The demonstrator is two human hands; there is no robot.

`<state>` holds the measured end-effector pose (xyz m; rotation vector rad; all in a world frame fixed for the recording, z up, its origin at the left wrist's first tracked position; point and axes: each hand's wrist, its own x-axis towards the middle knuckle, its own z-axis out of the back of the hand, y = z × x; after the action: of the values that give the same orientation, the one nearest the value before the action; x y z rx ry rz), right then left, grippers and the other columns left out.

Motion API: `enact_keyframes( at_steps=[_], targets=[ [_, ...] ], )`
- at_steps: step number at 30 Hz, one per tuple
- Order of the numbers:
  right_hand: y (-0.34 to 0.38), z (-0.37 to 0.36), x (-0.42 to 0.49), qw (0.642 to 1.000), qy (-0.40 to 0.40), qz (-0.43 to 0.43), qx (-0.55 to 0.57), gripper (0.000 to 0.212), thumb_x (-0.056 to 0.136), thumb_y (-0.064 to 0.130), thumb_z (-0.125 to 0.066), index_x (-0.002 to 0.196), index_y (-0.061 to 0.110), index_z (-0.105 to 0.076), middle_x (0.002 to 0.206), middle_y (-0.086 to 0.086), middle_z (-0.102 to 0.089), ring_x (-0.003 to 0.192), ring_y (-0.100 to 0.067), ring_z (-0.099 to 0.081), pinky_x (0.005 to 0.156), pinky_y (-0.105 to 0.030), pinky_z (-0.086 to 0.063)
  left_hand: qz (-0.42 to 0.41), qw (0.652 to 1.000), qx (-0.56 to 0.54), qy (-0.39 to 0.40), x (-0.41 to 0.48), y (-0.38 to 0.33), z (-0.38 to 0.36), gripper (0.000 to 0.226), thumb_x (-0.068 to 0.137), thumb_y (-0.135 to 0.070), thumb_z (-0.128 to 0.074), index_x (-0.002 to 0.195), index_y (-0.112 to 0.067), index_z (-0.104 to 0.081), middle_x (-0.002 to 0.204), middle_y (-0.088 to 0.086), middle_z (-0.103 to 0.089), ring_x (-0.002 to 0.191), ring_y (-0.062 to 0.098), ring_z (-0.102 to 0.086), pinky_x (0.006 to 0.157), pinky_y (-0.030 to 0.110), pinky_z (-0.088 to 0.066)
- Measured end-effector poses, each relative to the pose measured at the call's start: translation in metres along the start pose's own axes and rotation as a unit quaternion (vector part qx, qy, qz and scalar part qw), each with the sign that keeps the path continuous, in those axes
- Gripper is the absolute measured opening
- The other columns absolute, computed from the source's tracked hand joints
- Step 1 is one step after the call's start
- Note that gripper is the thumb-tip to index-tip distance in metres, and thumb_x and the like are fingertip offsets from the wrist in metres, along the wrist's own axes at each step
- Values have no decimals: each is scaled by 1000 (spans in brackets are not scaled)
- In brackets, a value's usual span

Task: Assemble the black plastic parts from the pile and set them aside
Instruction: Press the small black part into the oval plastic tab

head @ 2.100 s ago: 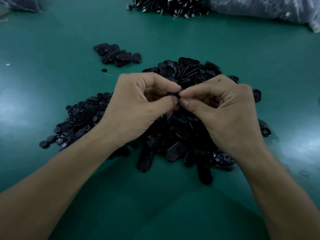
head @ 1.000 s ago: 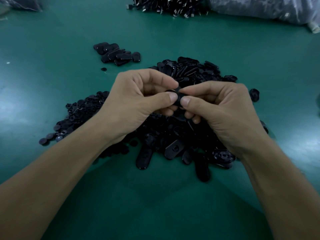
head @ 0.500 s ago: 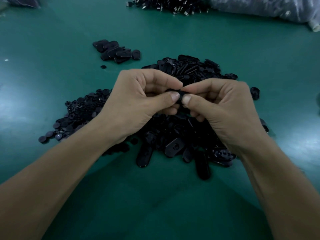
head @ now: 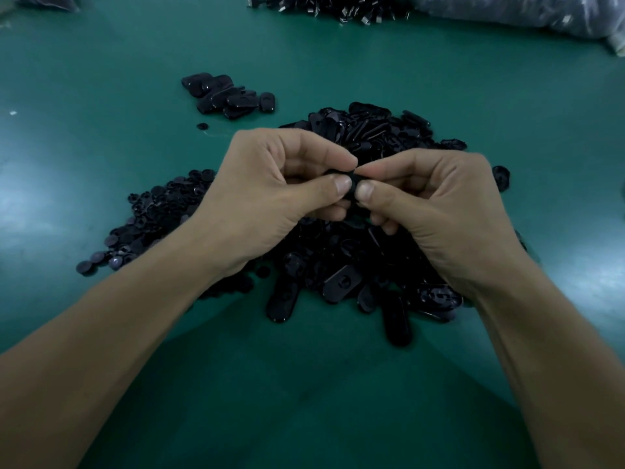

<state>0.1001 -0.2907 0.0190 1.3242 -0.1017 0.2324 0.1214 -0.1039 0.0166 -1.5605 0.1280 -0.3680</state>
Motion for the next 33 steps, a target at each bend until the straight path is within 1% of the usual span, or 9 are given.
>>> enact_keyframes(
  at_steps=[6, 14, 16, 20, 23, 26, 28, 30, 33],
  targets=[
    [4, -5, -1, 1000, -19, 3, -13, 14, 86, 7, -77, 86, 19, -72, 65, 9, -71, 56, -1, -64, 54, -13, -49, -4, 1000, 11, -2, 0, 1, -1, 18, 83, 1, -74, 91, -15, -73, 79, 5, -76, 68, 16, -73, 66, 22, -59],
    [5, -7, -1, 999, -34, 2, -20, 15, 86, 4, -76, 84, 19, -73, 64, 7, -71, 55, -2, -63, 53, -13, -48, -7, 1000, 13, 1, 0, 3, 0, 19, 82, 0, -75, 95, -14, -73, 81, 6, -77, 70, 16, -74, 67, 23, -59],
    [4, -7, -1, 999, -31, 3, -24, 15, 86, 4, -76, 85, 19, -73, 65, 6, -71, 55, -2, -63, 54, -13, -49, -7, 1000, 21, 3, 1, 3, 1, 20, 82, 1, -75, 96, -13, -72, 80, 5, -77, 69, 14, -74, 67, 22, -59],
    [3, -7, -1, 999, -24, 2, -33, 14, 87, 5, -75, 89, 19, -74, 67, 3, -72, 56, -3, -64, 53, -16, -50, -11, 999, 45, -3, 1, 3, 2, 20, 83, 3, -75, 95, -13, -71, 80, 6, -77, 67, 17, -74, 65, 24, -60],
    [1, -7, -1, 999, -17, 1, -43, 14, 89, 6, -74, 94, 19, -75, 70, 4, -74, 59, -5, -67, 54, -17, -51, -15, 998, 62, -10, 2, 3, 3, 20, 82, 2, -76, 94, -13, -71, 77, 5, -76, 62, 16, -73, 61, 21, -58],
    [-2, -7, 0, 998, -22, -2, -60, 17, 91, 6, -70, 99, 21, -75, 71, 4, -74, 61, -5, -68, 57, -16, -51, -20, 996, 83, -23, 3, 5, 4, 17, 82, 2, -77, 91, -11, -71, 77, 8, -75, 62, 16, -73, 61, 22, -59],
    [-3, -7, 0, 996, -33, 1, -78, 19, 92, 7, -69, 103, 21, -76, 71, 7, -74, 62, -4, -68, 58, -14, -50, -20, 995, 92, -39, 4, 8, 5, 14, 82, -2, -79, 90, -11, -72, 77, 9, -75, 66, 19, -74, 63, 25, -60],
    [-5, -7, 0, 994, -47, 13, -101, 20, 92, 9, -69, 105, 20, -77, 72, 12, -74, 65, -1, -69, 60, -13, -50, -26, 990, 132, -49, 5, 10, 7, 13, 80, -9, -81, 89, -14, -73, 77, 6, -76, 69, 19, -75, 66, 27, -61],
    [-7, -11, 0, 985, -62, 38, -158, 21, 93, 13, -69, 110, 22, -76, 80, 18, -73, 75, 1, -70, 66, -13, -52, -42, 977, 200, -52, 7, 11, 9, 12, 81, -18, -82, 89, -19, -74, 75, -2, -76, 65, 13, -73, 65, 27, -61]
  ],
)
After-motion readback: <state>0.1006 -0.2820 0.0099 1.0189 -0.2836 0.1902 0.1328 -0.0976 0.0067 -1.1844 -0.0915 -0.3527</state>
